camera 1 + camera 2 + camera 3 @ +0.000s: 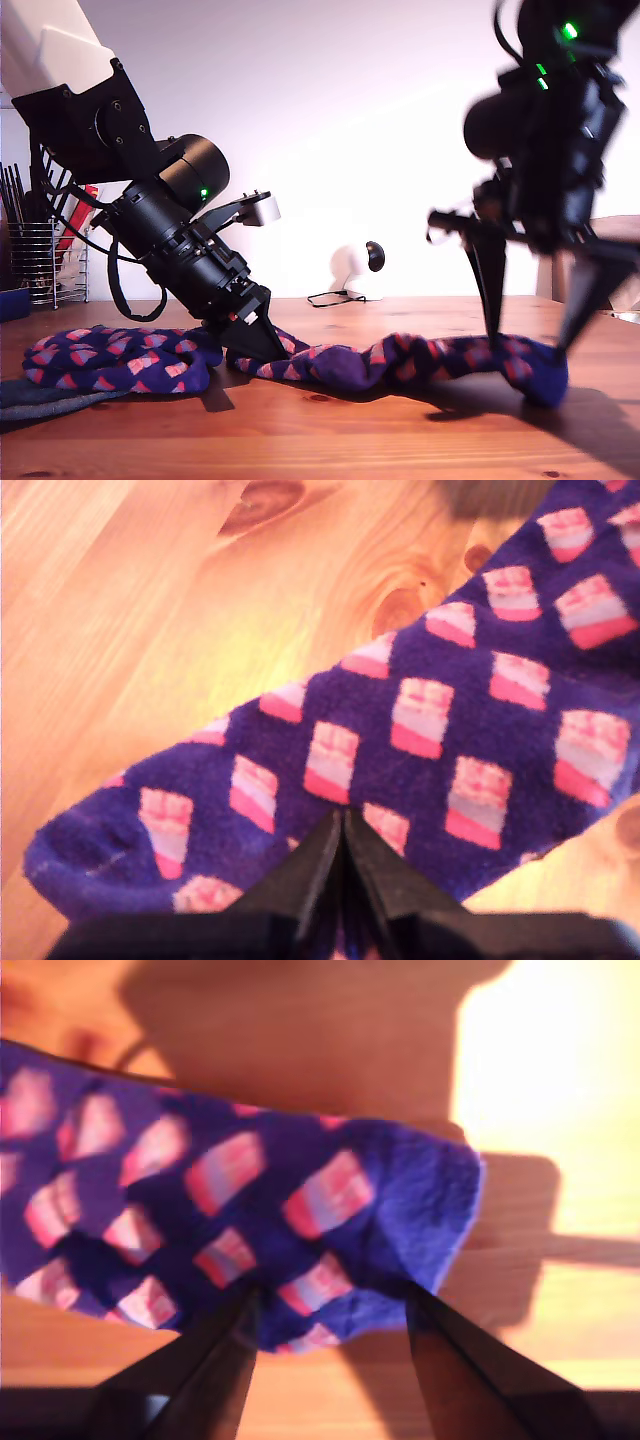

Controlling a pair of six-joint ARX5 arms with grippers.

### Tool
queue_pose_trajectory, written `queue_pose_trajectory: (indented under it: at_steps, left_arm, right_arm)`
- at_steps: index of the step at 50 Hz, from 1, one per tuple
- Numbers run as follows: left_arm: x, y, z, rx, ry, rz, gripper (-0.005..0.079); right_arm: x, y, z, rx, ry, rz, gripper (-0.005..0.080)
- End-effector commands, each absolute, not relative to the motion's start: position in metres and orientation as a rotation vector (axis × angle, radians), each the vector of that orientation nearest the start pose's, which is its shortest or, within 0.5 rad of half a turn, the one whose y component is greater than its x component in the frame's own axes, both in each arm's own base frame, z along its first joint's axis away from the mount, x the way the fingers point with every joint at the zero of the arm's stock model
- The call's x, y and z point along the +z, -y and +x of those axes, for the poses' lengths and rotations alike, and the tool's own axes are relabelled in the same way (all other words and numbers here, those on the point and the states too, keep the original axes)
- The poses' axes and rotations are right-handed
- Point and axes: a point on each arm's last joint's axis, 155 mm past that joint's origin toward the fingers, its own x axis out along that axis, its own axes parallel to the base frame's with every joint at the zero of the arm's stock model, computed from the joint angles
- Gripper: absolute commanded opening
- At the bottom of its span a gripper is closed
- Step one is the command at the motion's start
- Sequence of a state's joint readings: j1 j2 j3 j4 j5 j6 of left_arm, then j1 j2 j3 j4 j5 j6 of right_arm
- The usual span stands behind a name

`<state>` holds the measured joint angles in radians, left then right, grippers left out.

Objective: Fold the socks in front of you. After folding them, place them to the right side.

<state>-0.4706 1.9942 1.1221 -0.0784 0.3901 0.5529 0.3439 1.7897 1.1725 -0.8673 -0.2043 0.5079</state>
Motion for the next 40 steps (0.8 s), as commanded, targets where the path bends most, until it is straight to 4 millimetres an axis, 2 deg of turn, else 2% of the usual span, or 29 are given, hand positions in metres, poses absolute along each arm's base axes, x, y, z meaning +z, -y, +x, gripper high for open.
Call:
queue_pose_trajectory:
  at_steps: [1,11,25,32,40]
  left_arm:
    - [-0.047,0.259,0.36,-1.048,-0.899,0.516,-0.0021]
    - [-0.049,0.257,0.356,-1.051,-0.92,0.515,-0.0021]
    - [-0.048,0.258,0.356,-1.057,-0.913,0.511,-0.0021]
    - [-0.048,0.259,0.355,-1.057,-0.918,0.497,-0.0021]
    - [-0.048,0.26,0.354,-1.056,-0.924,0.492,-0.0021]
  right_arm:
    - [0.029,-0.155,0.308,0.106,-1.513,0.286,0.0416]
    - [0.059,-0.171,0.328,0.191,-1.36,0.304,0.0416]
    - [0.094,-0.165,0.325,0.25,-1.246,0.358,0.0416]
    - [0.094,-0.155,0.315,0.236,-1.227,0.377,0.0416]
    - [0.08,-0.143,0.305,0.196,-1.234,0.417,0.0416]
